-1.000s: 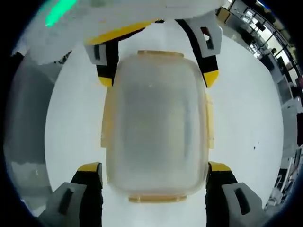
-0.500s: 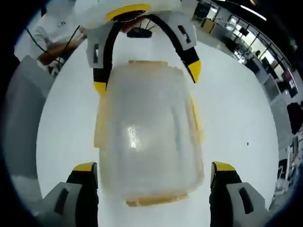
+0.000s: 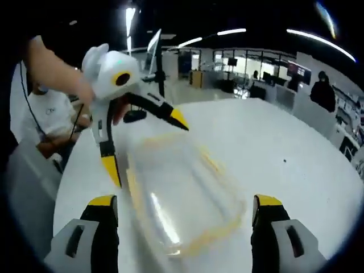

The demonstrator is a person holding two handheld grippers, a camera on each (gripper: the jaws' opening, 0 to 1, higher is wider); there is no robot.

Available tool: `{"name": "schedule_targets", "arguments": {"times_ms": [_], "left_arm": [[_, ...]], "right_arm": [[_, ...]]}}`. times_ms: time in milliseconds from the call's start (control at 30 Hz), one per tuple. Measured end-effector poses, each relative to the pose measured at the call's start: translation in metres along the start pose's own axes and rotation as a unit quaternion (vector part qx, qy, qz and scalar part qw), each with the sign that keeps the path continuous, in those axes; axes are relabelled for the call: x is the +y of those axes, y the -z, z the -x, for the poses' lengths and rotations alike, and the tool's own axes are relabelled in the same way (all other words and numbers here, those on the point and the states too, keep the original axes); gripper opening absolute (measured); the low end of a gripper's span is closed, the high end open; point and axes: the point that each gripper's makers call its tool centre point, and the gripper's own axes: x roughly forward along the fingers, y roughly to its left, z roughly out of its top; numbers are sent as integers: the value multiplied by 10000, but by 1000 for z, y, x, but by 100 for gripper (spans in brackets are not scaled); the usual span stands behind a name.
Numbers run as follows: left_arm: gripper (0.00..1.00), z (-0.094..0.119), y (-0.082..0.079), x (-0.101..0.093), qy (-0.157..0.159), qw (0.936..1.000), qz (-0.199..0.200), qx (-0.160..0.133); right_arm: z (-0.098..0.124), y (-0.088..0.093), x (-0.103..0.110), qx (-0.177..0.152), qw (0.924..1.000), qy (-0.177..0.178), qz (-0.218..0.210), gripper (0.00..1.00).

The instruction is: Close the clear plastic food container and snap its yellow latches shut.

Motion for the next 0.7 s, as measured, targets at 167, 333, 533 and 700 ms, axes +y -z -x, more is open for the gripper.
{"name": "schedule_targets", "arguments": {"times_ms": [167, 333, 533, 700], "left_arm": [[99, 6, -18, 5, -279, 9890, 987, -1065], [99, 12, -13, 4, -431, 9813, 1304, -1350], [99, 9, -8, -2, -431, 9814, 1339, -1304], [98, 12, -8, -1, -501, 9779, 1452, -1421]], "right_arm": [[6, -15, -7, -733, 9949, 600, -346, 99], [7, -16, -13, -926, 9899, 853, -647, 98], [7, -14, -13, -910, 9890, 941, -688, 95], [12, -18, -19, -1044, 9846, 1147, -803, 96]]}}
